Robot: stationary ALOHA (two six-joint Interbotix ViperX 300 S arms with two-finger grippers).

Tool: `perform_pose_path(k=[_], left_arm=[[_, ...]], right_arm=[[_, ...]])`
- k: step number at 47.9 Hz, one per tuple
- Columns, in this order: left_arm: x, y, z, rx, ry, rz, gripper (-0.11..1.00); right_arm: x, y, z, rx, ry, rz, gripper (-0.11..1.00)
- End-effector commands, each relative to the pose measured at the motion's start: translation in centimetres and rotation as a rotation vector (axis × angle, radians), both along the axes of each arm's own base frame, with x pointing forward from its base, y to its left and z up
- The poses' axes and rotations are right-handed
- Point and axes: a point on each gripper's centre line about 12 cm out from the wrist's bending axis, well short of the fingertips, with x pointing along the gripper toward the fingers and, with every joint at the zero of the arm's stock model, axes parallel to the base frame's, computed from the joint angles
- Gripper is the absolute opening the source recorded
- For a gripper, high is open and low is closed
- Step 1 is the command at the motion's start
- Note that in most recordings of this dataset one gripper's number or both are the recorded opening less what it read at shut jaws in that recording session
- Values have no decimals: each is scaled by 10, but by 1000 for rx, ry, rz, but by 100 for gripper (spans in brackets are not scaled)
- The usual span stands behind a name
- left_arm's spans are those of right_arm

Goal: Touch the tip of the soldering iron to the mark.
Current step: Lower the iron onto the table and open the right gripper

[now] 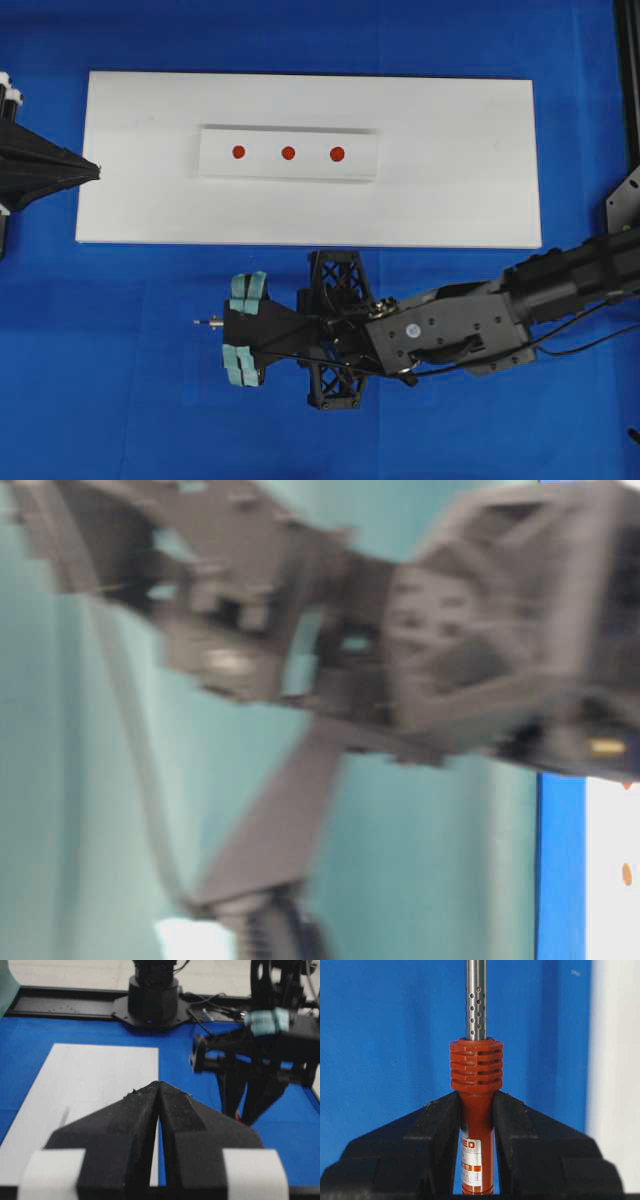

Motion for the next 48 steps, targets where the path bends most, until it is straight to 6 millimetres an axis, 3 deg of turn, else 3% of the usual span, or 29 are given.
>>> perform_pose_path(k=[1, 16, 45, 48], left_arm=[[1, 0, 3, 0, -9, 0, 0], [1, 0, 3, 0, -8, 0, 0], [1, 0, 3, 1, -8, 1, 0], [1, 0, 3, 1, -8, 0, 0]], right_arm=[[4, 4, 2, 37, -59, 11, 6], [4, 3, -43, 69, -75, 33, 6], [3, 2, -50, 86, -108, 50, 7], [3, 2, -50, 84, -110, 53, 14]])
